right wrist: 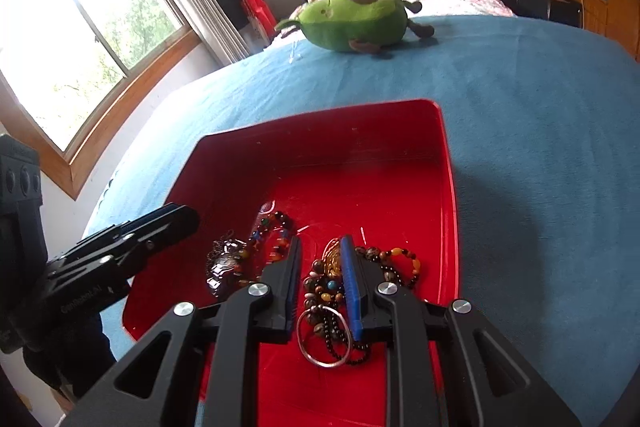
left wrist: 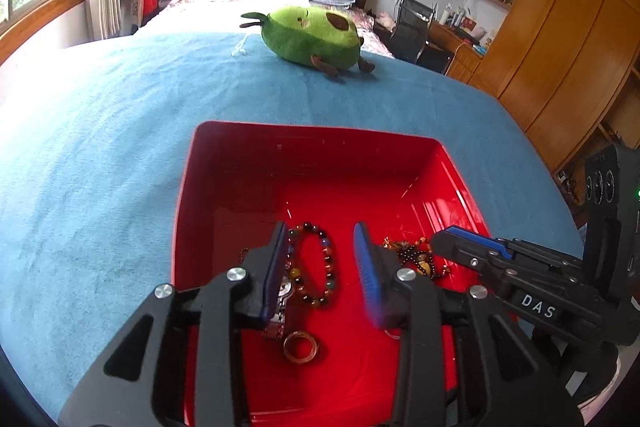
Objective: Organize jewelry
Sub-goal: 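Carry the bracelet and gold pendant into the red tin and open both tools, then grasp the silver bangle with the left tool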
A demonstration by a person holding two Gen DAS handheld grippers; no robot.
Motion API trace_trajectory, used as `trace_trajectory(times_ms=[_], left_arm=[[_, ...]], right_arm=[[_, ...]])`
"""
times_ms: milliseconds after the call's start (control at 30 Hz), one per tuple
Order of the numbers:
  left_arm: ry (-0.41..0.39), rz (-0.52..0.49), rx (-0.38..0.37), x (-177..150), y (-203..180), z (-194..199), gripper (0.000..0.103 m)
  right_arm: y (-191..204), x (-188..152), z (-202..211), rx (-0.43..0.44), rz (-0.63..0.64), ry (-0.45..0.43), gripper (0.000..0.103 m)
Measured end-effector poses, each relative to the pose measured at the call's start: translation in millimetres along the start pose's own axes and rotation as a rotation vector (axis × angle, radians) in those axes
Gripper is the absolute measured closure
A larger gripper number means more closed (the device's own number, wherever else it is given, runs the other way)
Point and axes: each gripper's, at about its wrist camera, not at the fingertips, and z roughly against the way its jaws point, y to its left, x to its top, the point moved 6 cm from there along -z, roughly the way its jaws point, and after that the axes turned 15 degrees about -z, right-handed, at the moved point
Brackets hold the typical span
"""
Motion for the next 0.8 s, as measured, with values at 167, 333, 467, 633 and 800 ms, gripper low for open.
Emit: trace_trajectory(times_ms=[167, 333, 467, 633, 800], left_arm=[[-0.046, -0.001, 0.025, -11, -8, 44, 0.065], [-0.036, -0.003, 0.046, -34, -18, 73, 0.059], [-0.007, -0.023, 0.075, -61, -29, 87, 0.059], [0.075, -0.073, 0.04, -110, -47, 91, 0.06], [0.145, -0.081, -0.003, -155, -63, 88, 0.061]], right_arm=[[8, -12, 38, 0.03, 0.033, -0.049, 0.082], [15, -40, 64, 0.068, 0.069, -0.028, 0.082], [16, -66, 74, 0.082, 0.087, 0.009, 0.082], [8, -93, 83, 0.067, 0.083, 0.032, 0.082], [-3, -119, 84, 0.075, 0.057, 0.057, 0.082]])
